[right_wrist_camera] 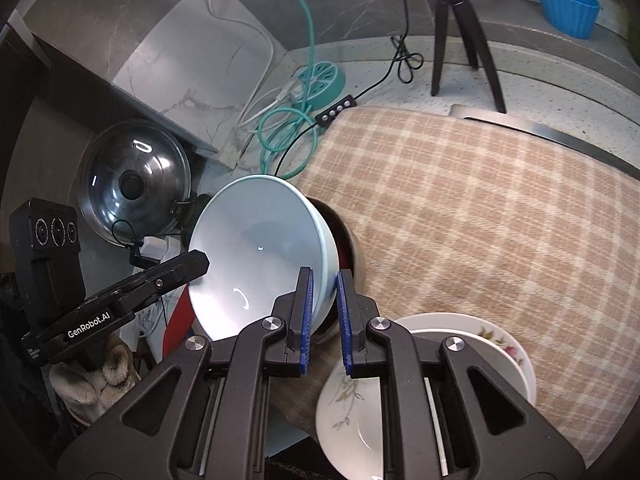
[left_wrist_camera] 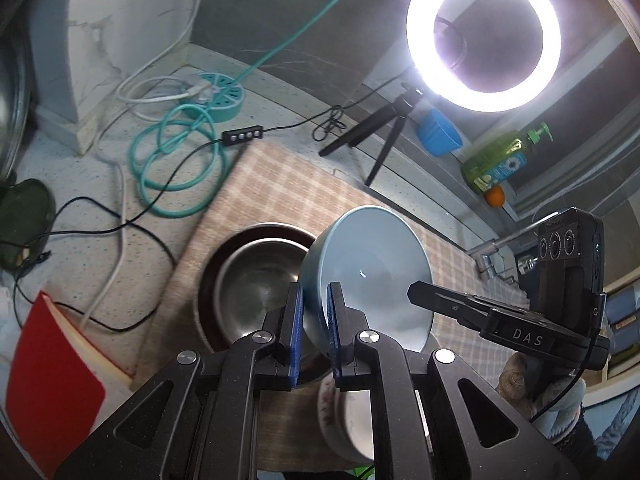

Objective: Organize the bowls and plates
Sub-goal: 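Lower the ceramic bowl into the red-outside bowl and open the left gripper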

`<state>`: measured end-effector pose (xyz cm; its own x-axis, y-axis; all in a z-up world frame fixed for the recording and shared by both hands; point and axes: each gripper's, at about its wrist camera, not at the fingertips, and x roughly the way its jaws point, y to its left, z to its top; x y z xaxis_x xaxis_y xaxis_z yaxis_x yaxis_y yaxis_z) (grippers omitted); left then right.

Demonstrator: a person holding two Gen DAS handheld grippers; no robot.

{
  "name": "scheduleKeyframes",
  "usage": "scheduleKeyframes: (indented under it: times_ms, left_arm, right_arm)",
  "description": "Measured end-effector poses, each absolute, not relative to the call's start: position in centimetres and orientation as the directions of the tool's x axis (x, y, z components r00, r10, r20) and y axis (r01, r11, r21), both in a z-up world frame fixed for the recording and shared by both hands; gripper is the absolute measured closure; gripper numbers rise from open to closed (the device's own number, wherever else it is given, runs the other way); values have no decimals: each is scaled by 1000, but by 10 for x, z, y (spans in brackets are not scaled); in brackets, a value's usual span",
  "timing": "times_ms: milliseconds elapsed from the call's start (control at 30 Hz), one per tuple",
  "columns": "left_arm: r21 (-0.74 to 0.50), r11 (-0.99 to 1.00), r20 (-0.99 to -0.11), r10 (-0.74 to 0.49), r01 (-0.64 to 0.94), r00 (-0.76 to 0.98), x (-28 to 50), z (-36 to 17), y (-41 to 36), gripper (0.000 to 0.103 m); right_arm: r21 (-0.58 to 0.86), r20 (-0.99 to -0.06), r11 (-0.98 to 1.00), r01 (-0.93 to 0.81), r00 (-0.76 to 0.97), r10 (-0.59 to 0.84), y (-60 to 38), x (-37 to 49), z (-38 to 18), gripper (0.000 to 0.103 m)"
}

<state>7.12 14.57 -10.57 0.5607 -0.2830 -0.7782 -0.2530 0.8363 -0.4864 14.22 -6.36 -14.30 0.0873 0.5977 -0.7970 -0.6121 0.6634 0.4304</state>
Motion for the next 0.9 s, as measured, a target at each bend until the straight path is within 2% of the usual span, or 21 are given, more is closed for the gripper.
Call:
scheduleKeyframes:
  times_ms: [900]
  left_arm:
    - [-464, 831, -831, -288, -308, 475, 73, -153, 176, 93]
  right_arm:
    - [370, -862, 702, -609, 56, 503, -25, 144, -189, 91]
